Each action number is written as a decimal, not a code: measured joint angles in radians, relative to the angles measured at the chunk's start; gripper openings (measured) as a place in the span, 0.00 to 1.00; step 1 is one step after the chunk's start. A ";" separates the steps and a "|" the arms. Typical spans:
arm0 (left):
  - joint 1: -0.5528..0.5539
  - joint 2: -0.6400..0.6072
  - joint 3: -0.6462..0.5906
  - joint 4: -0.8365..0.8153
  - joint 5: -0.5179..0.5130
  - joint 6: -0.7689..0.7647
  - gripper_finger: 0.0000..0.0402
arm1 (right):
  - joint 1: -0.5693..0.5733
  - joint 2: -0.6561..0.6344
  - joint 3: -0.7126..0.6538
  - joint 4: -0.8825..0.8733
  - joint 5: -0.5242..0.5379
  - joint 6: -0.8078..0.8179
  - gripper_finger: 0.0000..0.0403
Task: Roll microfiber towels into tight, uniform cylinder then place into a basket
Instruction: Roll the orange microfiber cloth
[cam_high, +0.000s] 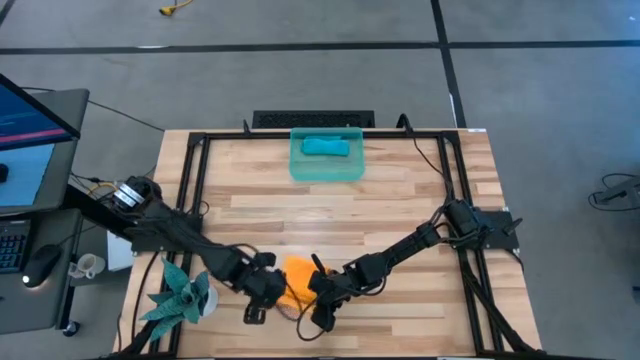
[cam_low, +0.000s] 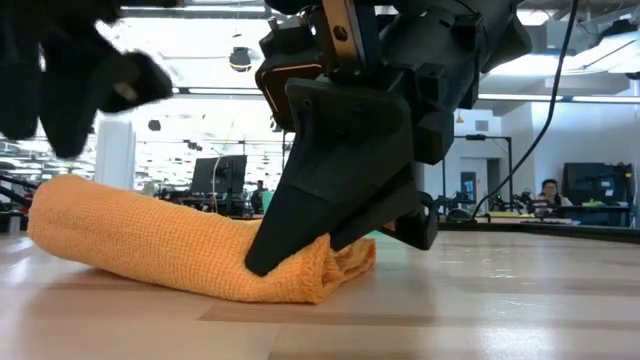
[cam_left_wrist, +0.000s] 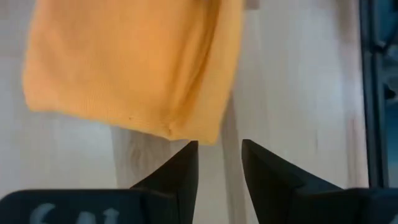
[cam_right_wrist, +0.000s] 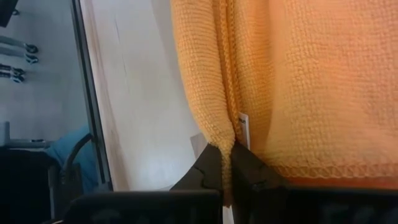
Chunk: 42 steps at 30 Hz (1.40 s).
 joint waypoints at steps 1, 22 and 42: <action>-0.022 -0.011 0.000 0.003 -0.033 0.005 0.28 | 0.000 0.000 0.000 0.000 0.000 0.000 0.04; -0.106 -0.008 -0.238 0.521 -0.154 0.114 0.20 | 0.000 -0.001 0.001 -0.010 -0.004 0.013 0.04; 0.013 0.061 -0.286 0.529 -0.187 0.007 0.11 | 0.001 -0.001 0.001 -0.008 -0.007 0.192 0.04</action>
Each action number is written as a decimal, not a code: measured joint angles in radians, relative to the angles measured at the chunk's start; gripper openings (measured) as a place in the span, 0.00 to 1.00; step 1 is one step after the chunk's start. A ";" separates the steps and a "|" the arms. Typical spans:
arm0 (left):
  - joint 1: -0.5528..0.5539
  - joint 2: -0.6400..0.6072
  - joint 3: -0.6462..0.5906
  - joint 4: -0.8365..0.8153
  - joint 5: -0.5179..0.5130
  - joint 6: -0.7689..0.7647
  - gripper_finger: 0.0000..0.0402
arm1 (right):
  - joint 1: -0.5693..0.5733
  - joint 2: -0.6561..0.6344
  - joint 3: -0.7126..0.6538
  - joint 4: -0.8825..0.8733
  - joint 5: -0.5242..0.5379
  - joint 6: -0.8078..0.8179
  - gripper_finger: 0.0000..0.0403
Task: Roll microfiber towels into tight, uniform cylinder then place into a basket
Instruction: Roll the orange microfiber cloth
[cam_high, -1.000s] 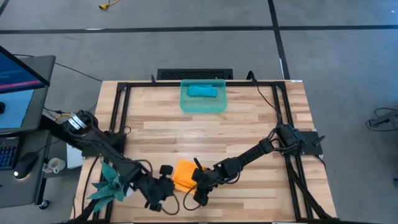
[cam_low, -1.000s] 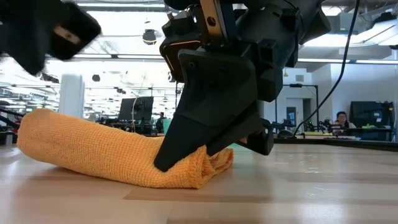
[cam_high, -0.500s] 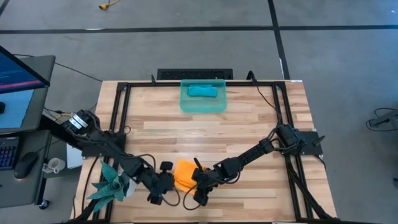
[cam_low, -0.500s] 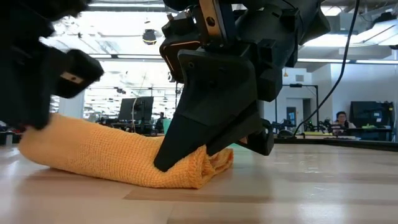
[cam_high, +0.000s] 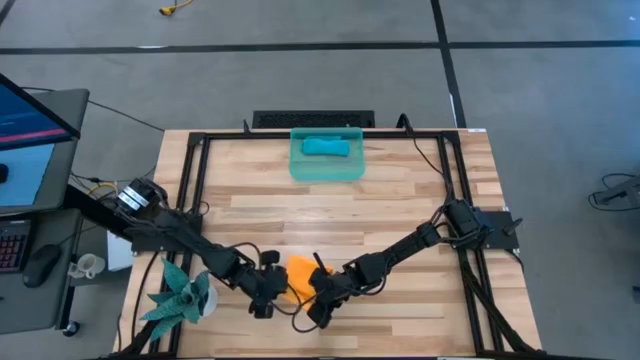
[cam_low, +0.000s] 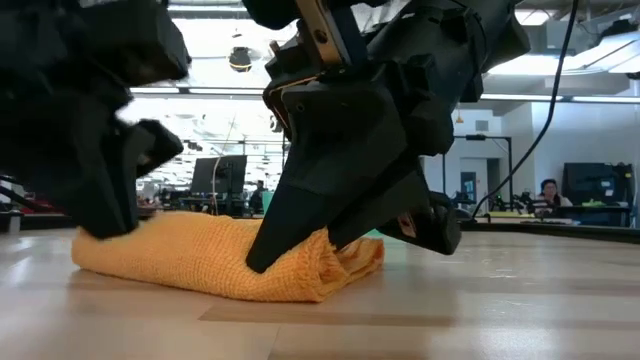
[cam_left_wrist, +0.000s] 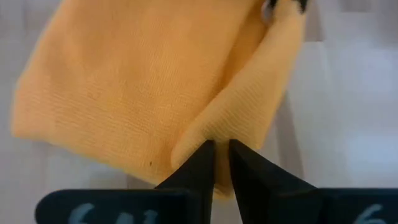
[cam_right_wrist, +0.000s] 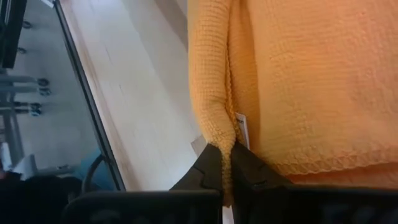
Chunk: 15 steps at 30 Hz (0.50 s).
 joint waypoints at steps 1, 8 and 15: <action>0.003 0.021 0.001 0.007 -0.002 -0.008 0.11 | 0.000 0.000 0.000 0.000 0.000 0.011 0.05; 0.015 0.065 0.006 0.000 -0.008 -0.093 0.09 | 0.001 0.000 -0.002 0.021 -0.037 0.034 0.08; 0.006 0.067 0.005 -0.008 0.006 -0.239 0.09 | -0.004 0.000 -0.002 0.012 -0.058 0.007 0.20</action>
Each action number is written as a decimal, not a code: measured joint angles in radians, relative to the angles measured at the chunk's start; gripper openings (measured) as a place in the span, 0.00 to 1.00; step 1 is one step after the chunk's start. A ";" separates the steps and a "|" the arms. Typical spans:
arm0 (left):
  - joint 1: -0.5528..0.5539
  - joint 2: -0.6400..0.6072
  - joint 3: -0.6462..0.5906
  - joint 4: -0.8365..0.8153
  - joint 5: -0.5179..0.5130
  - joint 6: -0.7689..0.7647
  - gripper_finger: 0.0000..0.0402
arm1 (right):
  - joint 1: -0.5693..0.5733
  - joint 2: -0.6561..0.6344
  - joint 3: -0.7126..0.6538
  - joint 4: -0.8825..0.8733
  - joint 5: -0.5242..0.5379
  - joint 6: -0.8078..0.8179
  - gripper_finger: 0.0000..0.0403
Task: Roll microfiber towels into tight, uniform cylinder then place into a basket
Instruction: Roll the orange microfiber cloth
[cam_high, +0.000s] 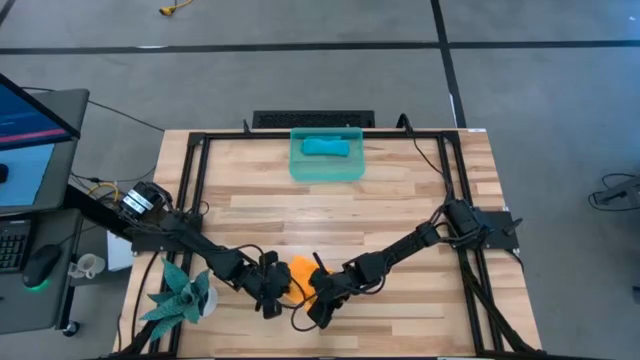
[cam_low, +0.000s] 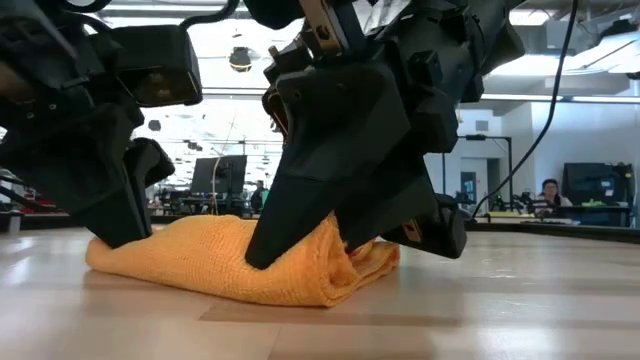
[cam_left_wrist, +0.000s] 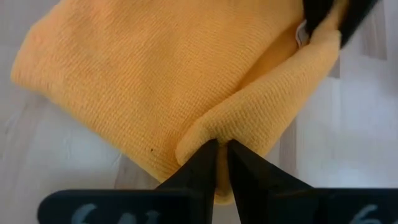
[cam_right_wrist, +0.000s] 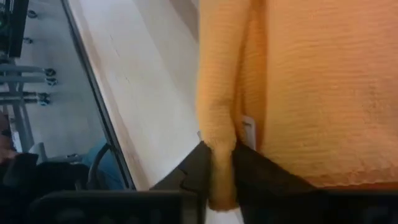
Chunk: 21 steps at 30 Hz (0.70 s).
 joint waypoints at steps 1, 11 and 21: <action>-0.001 0.000 0.000 0.000 0.001 -0.018 0.09 | 0.000 0.000 0.000 0.001 0.001 -0.015 0.24; -0.003 0.000 -0.001 0.004 0.034 -0.213 0.09 | -0.021 -0.025 0.002 -0.061 -0.030 -0.081 0.45; -0.005 0.003 -0.006 0.048 0.028 -0.347 0.09 | 0.071 -0.212 -0.001 -0.392 0.337 -0.327 0.42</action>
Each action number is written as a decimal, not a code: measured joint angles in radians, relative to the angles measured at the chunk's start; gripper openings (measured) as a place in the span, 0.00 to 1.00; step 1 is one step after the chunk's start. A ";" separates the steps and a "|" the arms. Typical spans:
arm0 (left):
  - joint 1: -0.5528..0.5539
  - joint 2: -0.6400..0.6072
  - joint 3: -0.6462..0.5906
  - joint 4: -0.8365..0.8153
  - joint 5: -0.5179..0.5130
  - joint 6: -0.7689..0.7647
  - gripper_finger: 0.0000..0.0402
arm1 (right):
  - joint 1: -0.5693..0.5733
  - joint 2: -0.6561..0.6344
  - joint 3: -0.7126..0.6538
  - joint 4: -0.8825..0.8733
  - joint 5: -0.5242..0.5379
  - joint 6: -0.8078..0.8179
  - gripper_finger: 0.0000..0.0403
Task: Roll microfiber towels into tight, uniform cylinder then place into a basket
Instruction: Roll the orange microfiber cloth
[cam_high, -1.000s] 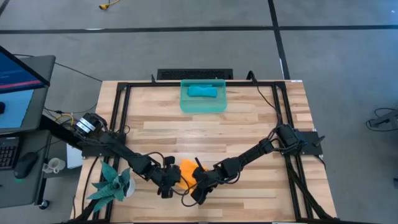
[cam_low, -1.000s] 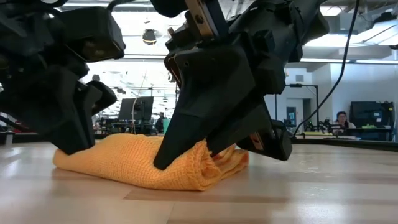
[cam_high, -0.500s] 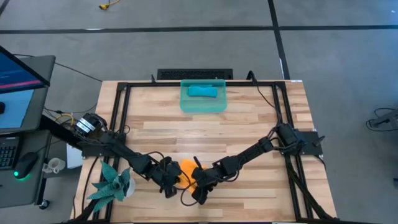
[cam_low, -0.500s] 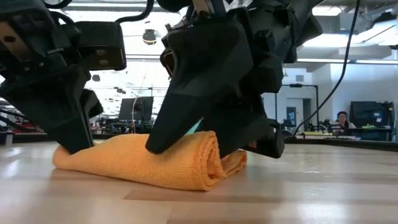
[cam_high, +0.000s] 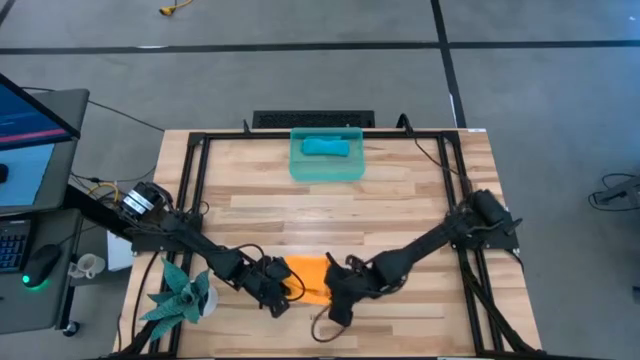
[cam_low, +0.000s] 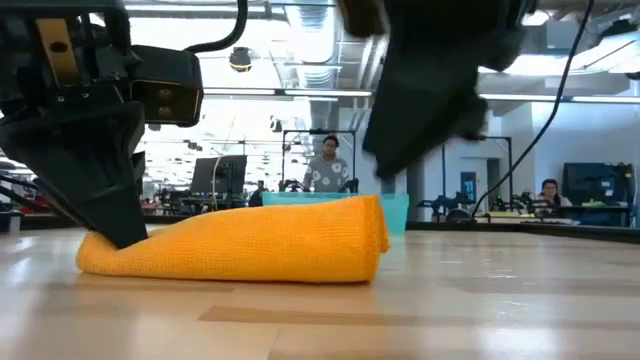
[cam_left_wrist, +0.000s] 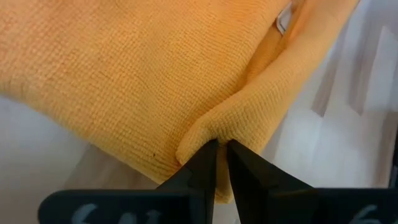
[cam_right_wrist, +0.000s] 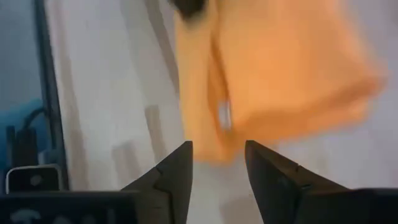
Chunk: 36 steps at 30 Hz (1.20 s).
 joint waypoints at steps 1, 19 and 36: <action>0.000 0.001 0.000 0.006 -0.002 -0.012 0.09 | 0.018 -0.008 0.000 0.014 0.054 -0.050 0.42; -0.001 0.004 -0.001 0.032 -0.032 -0.051 0.09 | 0.064 0.129 0.003 0.311 0.052 -0.559 0.41; 0.000 0.005 -0.001 0.038 -0.034 -0.048 0.09 | 0.002 0.148 0.003 0.211 0.061 -0.398 0.41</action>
